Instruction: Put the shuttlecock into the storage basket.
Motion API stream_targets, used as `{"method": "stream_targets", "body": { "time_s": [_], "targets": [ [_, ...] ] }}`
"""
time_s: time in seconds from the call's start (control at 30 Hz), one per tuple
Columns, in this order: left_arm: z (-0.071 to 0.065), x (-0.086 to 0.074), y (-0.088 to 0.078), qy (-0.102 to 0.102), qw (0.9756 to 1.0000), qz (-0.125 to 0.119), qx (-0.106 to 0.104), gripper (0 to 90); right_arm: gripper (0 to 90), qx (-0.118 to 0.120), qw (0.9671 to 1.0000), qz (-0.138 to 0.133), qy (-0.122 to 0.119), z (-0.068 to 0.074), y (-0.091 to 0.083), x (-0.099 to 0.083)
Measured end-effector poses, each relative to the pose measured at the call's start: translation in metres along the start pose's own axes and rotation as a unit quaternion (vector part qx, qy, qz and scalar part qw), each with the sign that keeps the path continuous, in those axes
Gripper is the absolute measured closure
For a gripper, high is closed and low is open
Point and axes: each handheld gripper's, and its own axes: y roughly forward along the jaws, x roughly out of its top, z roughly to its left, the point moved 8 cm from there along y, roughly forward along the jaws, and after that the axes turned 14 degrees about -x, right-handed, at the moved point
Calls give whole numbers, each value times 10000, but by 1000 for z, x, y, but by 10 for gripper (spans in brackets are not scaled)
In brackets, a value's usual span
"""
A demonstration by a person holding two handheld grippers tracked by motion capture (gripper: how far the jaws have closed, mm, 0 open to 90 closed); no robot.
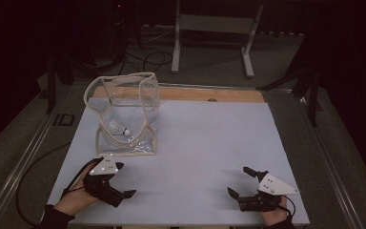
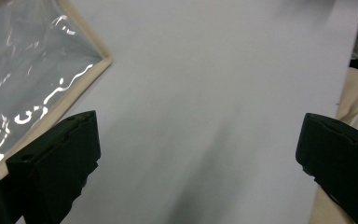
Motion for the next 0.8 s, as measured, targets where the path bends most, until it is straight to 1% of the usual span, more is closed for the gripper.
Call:
{"method": "stream_targets", "body": {
  "time_s": [0.03,0.07,0.13,0.2,0.23,0.33,0.43,0.47,0.53,0.6,0.67,0.7,0.73,0.8],
  "targets": [
    [1,-3,1,-42,10000,-44,41,8,89,-6,10000,11,-11,0,0,0],
    [3,-4,1,-42,9999,-47,85,7,89,1,10000,11,12,0,0,0],
    [4,-8,2,-100,9998,-99,116,8,89,2,10000,18,-12,0,0,-1],
    [6,-13,4,-138,9997,-96,154,8,89,14,10000,20,-2,0,0,-1],
    [7,-15,5,-109,9997,-75,213,7,89,10,10000,27,-7,1,0,-1],
    [8,-20,7,-86,9996,-75,253,7,89,13,10000,26,-12,0,0,-1],
    [8,-22,9,-98,9995,-116,285,8,89,25,10000,34,4,1,0,-1],
    [8,-23,9,-62,9994,-106,310,8,89,20,10000,34,-16,1,0,-1],
    [7,-24,10,-59,9994,-144,313,8,89,22,10000,27,-24,1,0,-1],
    [8,-25,10,-32,9991,-162,390,8,89,24,10000,34,-15,1,0,-1],
    [8,-26,11,-62,9990,-225,392,7,89,18,10000,43,-28,1,0,-1],
    [8,-27,11,-52,9990,-205,394,8,89,27,10000,38,-16,1,0,-1],
    [8,-28,12,-58,9989,-235,412,7,89,23,10000,38,-19,1,0,-1],
    [7,-30,13,-61,9990,-229,377,7,89,27,10000,36,-16,1,0,-1]
  ]
}}
